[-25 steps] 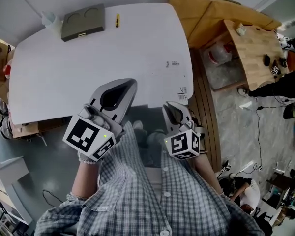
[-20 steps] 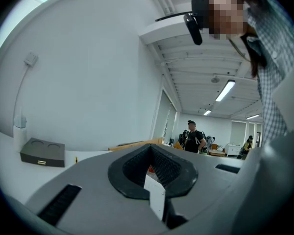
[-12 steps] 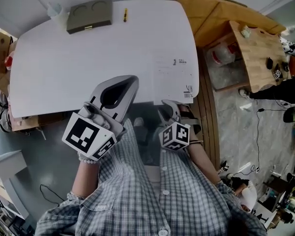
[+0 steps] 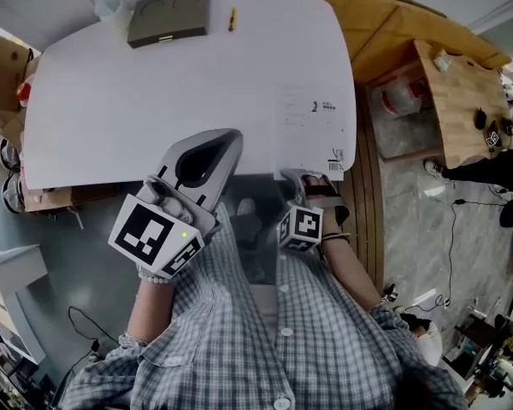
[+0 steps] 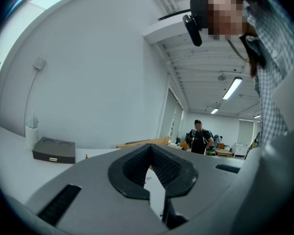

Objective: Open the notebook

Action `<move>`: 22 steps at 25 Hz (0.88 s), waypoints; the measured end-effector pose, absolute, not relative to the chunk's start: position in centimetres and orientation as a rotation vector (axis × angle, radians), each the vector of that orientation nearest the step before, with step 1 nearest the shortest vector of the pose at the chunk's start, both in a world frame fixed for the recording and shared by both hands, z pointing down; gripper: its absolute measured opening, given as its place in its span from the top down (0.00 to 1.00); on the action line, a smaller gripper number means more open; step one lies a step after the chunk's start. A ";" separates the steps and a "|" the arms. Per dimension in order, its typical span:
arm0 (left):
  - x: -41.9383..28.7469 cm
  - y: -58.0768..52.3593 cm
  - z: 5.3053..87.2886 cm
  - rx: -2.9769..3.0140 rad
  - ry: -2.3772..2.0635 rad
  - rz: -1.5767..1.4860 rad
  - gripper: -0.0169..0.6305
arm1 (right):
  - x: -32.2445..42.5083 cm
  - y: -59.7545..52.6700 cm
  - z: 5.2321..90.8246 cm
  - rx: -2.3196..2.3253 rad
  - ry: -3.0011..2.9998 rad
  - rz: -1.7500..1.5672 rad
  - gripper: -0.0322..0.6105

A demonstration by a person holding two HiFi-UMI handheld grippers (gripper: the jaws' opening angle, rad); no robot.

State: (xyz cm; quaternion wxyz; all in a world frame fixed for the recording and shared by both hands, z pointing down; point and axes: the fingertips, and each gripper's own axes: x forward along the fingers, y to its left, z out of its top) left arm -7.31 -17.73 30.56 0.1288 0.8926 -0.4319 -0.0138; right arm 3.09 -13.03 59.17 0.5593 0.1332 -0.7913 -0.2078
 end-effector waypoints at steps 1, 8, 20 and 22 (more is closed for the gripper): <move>-7.3 -17.7 30.6 2.591 -1.261 -0.040 0.96 | 3.1 -13.1 59.3 0.304 -1.863 -0.495 0.78; -7.4 -17.5 31.1 2.561 -1.278 -0.033 0.96 | 3.0 -13.5 59.2 0.332 -1.922 -0.392 0.78; -5.4 -17.7 34.6 2.456 -1.149 -0.002 0.96 | 3.4 -13.1 57.3 0.344 -2.145 -0.062 0.87; -4.6 -17.7 36.9 2.397 -1.070 0.039 0.96 | 3.4 -13.2 56.9 0.360 -2.170 -0.041 0.88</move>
